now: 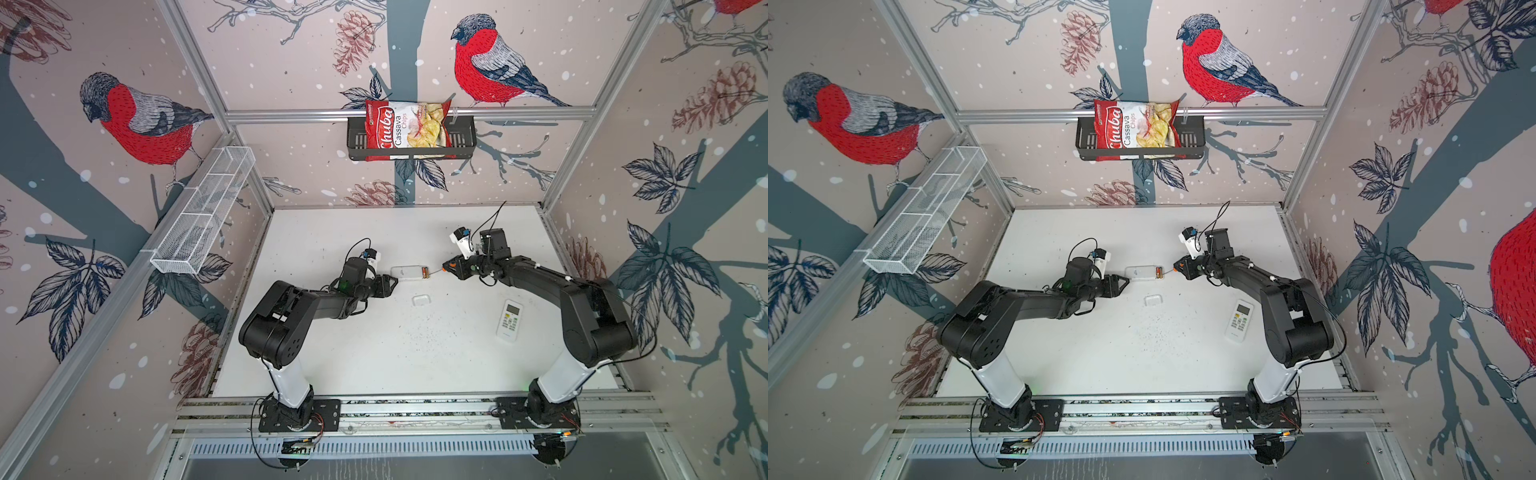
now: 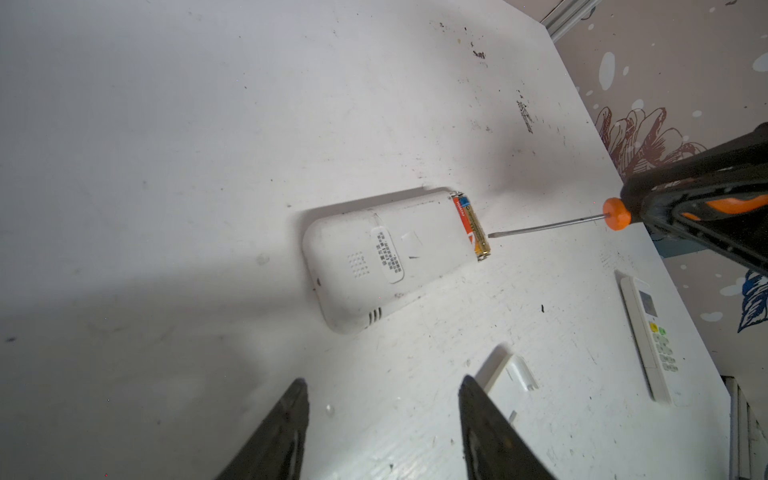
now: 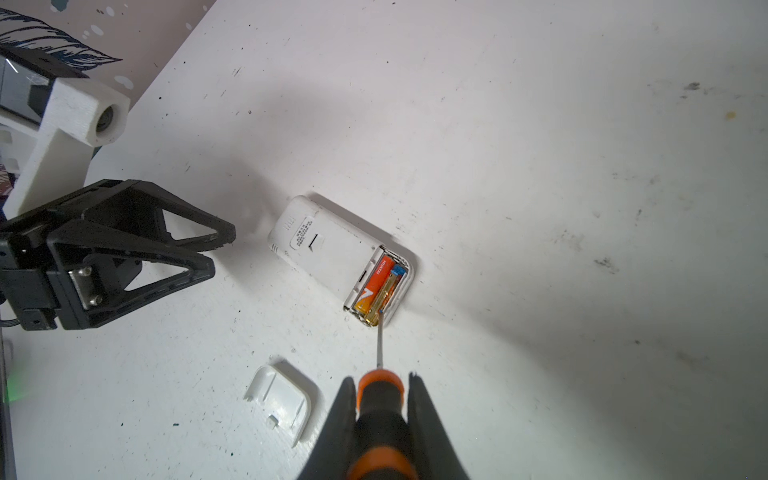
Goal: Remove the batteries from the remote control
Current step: 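Pry the first battery out with the screwdriver tip in the right gripper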
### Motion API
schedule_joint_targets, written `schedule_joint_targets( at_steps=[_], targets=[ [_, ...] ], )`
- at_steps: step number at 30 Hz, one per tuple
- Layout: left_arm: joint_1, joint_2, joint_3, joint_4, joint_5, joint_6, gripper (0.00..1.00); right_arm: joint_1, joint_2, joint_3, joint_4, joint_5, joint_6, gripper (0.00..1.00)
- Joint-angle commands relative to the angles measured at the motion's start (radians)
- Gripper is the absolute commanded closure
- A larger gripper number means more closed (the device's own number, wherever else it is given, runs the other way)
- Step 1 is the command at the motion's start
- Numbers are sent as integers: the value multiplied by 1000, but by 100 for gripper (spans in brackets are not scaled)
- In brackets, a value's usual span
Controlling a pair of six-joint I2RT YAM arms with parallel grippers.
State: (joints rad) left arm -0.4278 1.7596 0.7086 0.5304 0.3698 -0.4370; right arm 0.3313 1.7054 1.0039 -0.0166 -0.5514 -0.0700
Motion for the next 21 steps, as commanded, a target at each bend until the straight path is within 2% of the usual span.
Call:
schedule_joint_targets(
  at_steps=[1,16,21],
  targets=[
    [1,10,12,-7,6,9,42,10,14,12,-4,-1,-23,100],
    [20,42,130,-129,-43,46,42,39,30,19,-35,-68,-43,100],
    [23,39,149,-141,-52,44,42,30,-22,-2,-2,-71,-19,100]
  ],
)
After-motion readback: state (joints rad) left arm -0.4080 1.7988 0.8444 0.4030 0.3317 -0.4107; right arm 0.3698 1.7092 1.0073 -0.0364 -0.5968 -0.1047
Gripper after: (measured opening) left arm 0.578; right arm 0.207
